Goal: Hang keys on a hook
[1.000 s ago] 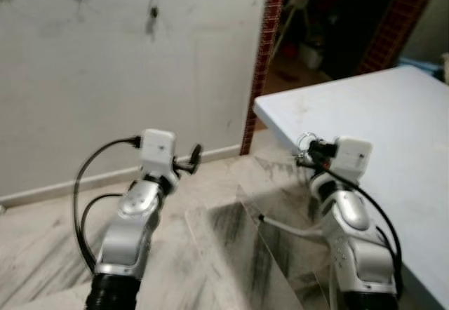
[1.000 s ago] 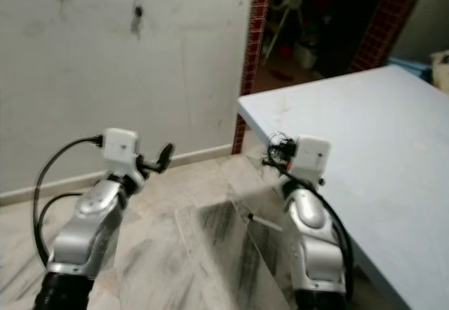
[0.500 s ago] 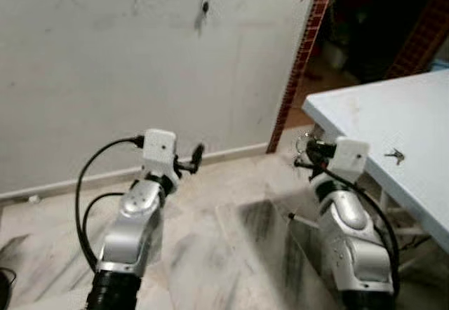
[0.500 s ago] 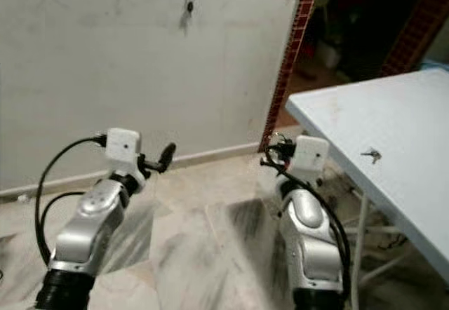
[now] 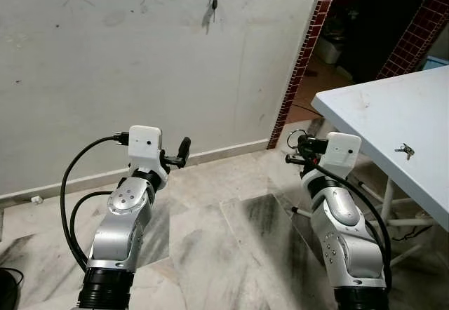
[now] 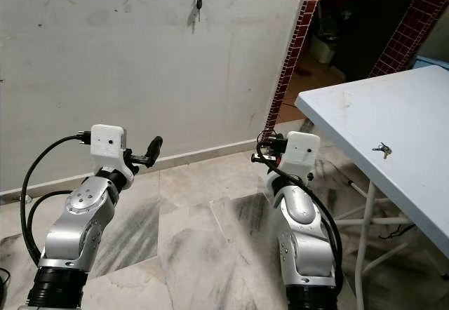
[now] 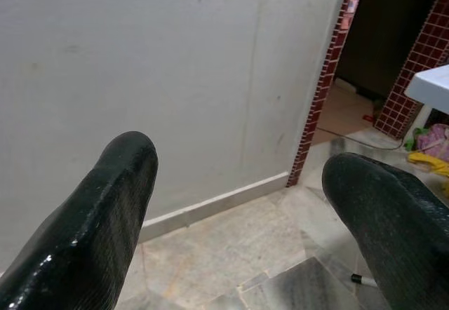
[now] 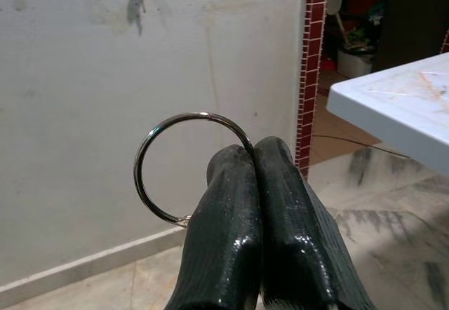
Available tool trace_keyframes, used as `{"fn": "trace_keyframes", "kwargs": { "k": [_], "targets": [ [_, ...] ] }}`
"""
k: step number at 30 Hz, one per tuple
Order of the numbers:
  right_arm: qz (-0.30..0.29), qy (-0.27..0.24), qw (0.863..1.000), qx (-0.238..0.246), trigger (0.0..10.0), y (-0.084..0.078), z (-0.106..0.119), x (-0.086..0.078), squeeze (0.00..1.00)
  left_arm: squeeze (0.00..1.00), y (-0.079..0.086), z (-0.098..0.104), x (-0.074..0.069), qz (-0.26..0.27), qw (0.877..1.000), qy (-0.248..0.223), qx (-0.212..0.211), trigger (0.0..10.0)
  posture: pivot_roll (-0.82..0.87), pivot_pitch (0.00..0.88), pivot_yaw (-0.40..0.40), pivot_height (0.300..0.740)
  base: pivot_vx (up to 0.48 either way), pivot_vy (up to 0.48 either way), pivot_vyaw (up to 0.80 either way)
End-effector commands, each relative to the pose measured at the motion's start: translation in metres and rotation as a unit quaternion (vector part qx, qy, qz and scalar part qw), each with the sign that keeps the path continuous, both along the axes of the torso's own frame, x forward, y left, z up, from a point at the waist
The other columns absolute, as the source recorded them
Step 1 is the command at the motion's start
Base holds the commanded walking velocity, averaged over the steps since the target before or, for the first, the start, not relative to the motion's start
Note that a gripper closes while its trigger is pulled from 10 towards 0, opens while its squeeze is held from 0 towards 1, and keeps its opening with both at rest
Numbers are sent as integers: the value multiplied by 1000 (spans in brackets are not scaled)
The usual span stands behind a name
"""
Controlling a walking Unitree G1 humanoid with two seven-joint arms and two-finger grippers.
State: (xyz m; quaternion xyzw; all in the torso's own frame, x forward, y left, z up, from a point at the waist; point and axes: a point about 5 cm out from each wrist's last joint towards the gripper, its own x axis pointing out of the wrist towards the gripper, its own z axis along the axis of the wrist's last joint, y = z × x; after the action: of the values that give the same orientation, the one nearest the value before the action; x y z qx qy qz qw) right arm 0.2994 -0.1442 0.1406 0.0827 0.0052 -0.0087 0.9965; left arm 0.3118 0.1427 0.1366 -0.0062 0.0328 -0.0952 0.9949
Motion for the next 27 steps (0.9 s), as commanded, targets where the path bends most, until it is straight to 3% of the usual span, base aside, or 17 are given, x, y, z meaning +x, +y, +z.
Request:
{"fn": "trace_keyframes", "kwargs": {
  "k": [1,21,27],
  "targets": [
    [-1,-4,1000,-2,10000,-2,1,1,0,0,-2,4,2,-8,1000,-3,-7,10000,64,0,-88,740,0,0,0],
    [8,-2,1000,-6,10000,2,-1,0,0,0,-3,1,1,-10,1000,4,-12,10000,62,0,-91,740,313,0,0],
    [12,-2,1000,-8,10000,4,-1,0,0,0,-3,0,1,-10,1000,6,-13,10000,63,0,-94,740,352,0,540]
  ]
}}
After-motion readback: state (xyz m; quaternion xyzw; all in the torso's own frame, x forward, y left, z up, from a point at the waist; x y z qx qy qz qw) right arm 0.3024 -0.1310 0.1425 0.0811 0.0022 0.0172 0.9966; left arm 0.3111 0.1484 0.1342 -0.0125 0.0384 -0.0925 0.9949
